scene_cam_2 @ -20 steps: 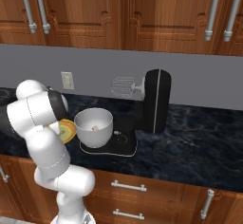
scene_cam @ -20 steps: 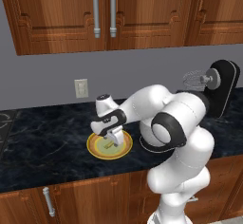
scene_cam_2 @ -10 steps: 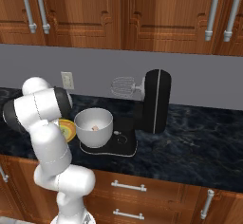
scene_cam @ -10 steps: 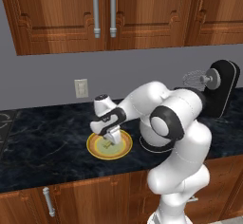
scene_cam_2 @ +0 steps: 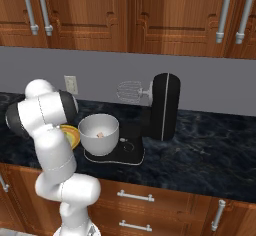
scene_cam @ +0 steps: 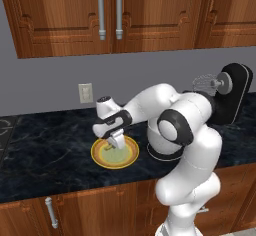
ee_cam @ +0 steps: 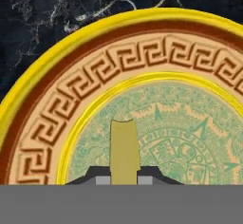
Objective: Add butter and sugar cubes to the stand mixer bowl and then turn on the stand mixer to begin making frosting.
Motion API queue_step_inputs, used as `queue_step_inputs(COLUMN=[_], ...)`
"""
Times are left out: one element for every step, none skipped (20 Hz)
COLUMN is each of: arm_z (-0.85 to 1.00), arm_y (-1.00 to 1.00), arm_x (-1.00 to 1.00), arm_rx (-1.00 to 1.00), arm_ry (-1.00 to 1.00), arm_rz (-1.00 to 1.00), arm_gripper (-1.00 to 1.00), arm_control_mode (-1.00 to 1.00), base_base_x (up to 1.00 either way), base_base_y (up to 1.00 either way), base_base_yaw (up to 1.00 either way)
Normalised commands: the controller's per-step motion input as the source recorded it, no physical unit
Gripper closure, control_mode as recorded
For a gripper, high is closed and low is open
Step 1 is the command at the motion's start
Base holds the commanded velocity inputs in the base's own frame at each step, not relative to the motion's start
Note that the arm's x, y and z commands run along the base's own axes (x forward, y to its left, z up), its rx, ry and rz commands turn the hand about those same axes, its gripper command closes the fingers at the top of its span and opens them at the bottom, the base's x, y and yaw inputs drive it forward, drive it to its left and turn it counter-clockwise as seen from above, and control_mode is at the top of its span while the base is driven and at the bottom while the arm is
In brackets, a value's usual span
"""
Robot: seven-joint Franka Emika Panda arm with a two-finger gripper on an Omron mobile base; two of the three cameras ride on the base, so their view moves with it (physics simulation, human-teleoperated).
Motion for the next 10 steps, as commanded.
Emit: queue_step_inputs(arm_z=[0.69,0.82,0.86,0.94,0.90,0.80,0.74,0.66,0.65,0.61], arm_y=[-0.20,-0.20,-0.24,-0.31,-0.34,-0.40,-0.45,-0.49,-0.51,-0.51], arm_x=[-0.51,-0.55,-0.58,-0.57,-0.60,-0.57,-0.59,-0.56,-0.55,-0.54], arm_rx=[0.06,0.07,0.08,0.08,0.07,0.06,0.05,0.03,0.01,0.01], arm_ry=[-0.07,-0.07,-0.07,-0.06,-0.07,-0.07,-0.06,-0.06,-0.07,-0.07], arm_rz=[-0.05,-0.05,-0.05,-0.06,-0.06,-0.05,-0.05,-0.05,-0.05,-0.05], arm_gripper=[1.00,1.00,1.00,1.00,1.00,1.00,1.00,1.00,1.00,1.00], arm_control_mode=[-1.00,-1.00,-1.00,-1.00,-1.00,-1.00,-1.00,-1.00,-1.00,-1.00], base_base_x=[0.00,0.00,0.00,0.00,0.00,0.00,0.00,0.00,0.00,0.00], base_base_y=[0.00,0.00,0.00,0.00,0.00,0.00,0.00,0.00,0.00,0.00], base_base_yaw=[0.00,0.00,0.00,0.00,0.00,0.00,0.00,0.00,0.00,0.00])
